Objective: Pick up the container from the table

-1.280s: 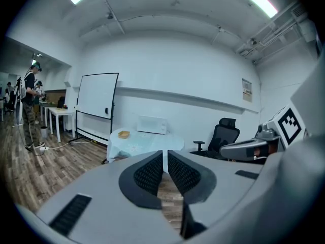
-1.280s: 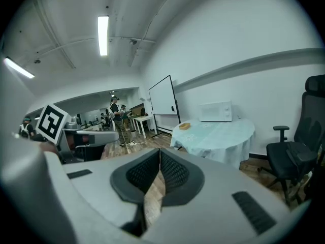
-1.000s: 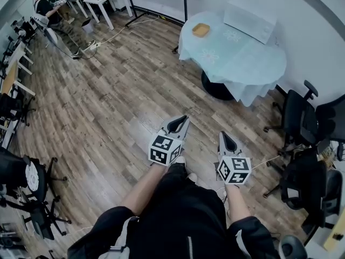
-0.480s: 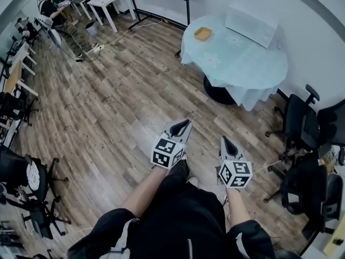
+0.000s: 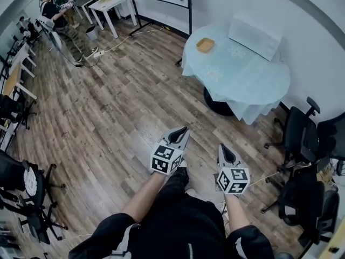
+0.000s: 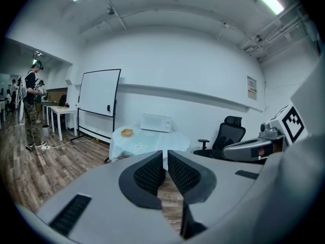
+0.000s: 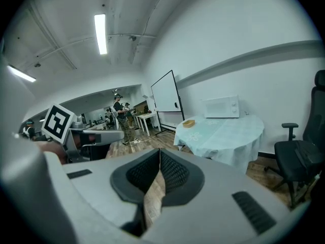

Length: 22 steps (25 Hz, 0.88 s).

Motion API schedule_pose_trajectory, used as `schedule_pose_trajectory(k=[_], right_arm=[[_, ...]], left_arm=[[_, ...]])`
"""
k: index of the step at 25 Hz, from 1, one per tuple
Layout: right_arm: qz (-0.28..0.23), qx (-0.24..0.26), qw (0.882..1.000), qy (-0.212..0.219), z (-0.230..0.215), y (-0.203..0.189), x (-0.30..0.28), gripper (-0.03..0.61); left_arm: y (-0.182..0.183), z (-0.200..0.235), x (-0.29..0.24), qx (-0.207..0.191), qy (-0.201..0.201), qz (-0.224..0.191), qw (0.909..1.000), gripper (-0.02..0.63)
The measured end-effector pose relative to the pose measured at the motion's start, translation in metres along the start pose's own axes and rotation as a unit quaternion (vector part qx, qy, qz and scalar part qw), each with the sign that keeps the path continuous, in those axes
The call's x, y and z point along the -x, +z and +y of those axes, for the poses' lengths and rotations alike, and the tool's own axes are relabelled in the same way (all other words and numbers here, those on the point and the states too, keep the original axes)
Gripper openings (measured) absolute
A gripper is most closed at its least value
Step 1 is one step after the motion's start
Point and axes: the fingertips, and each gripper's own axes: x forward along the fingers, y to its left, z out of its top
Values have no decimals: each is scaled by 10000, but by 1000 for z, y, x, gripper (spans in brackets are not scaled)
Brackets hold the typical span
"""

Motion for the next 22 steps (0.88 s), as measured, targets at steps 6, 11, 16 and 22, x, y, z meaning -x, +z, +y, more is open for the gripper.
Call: schedule_pose_trajectory(k=[6,11,16,22], right_arm=[[7,31,10000,-48,-17,26,-45,26],[-24,1,9999,-151,-28,48,-79,25],[-50,-34,9997,-231,-35,62,-112,25],[-21,-49,9997,-255,-31,71,-149,26]], left_arm=[[21,28,-45,16,-113,-31,9999,41],[40,54,-77,2,-228,-30,9997,41],[53,79,-104,-38,-316,-27,9995,41],[55,112,-121,-32,-363,60,9993,41]])
